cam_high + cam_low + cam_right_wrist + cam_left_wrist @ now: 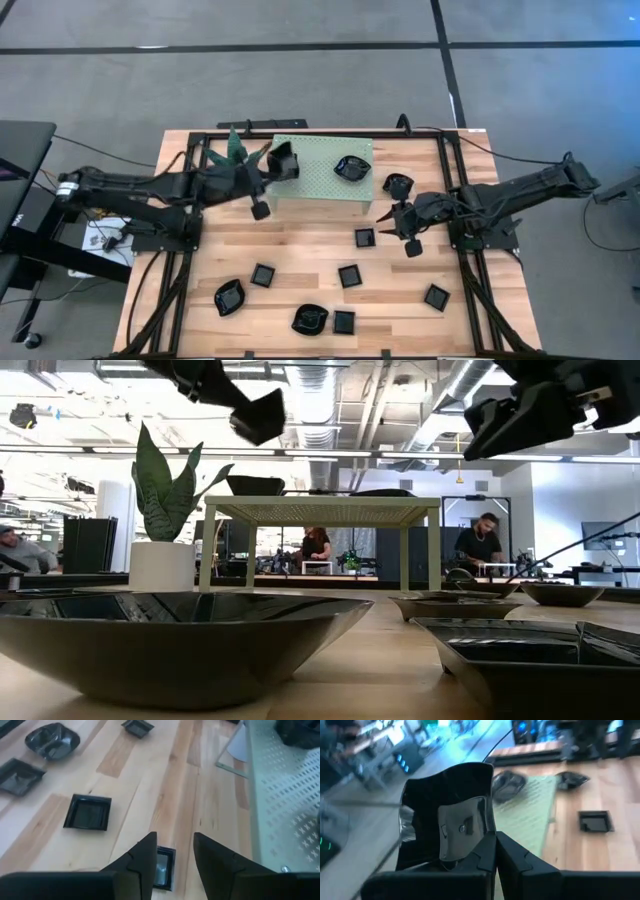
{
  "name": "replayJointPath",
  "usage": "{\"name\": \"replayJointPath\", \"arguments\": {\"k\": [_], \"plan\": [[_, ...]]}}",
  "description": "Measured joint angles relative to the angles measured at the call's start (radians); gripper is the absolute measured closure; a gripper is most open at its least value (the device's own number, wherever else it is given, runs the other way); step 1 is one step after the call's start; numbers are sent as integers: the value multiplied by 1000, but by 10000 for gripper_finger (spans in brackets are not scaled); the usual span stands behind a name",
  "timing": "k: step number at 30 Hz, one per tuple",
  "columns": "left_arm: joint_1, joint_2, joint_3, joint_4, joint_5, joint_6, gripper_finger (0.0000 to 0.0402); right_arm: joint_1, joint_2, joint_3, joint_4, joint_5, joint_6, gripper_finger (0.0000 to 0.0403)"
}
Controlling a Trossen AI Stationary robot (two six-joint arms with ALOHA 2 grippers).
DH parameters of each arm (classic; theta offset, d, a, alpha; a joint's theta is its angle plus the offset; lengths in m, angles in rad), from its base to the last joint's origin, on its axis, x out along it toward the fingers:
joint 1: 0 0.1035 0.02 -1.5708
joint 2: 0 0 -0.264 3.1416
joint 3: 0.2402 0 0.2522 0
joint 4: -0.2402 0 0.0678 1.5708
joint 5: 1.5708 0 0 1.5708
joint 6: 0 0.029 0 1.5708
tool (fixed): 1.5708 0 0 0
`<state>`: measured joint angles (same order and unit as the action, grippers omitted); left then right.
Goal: Pick & Place Mini shaped plates
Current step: Stack the distorted square plate on top of the other distorted square plate on the shelf, then put the square plate on the shelf
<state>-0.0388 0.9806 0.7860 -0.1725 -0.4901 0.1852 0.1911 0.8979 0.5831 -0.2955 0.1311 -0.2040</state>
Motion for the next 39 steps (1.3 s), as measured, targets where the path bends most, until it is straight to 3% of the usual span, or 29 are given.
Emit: {"name": "replayJointPath", "arguments": {"k": [8, 25, 39], "plan": [[112, 14, -61, -33, 42, -2, 393, -11, 0, 0, -3, 0, 22, 280], [113, 17, -102, -22, 73, 76, 392, -9, 1, -1, -4, 0, -15, 280], [113, 17, -102, -22, 72, 71, 326, -9, 1, -1, -3, 0, -40, 280]]}}
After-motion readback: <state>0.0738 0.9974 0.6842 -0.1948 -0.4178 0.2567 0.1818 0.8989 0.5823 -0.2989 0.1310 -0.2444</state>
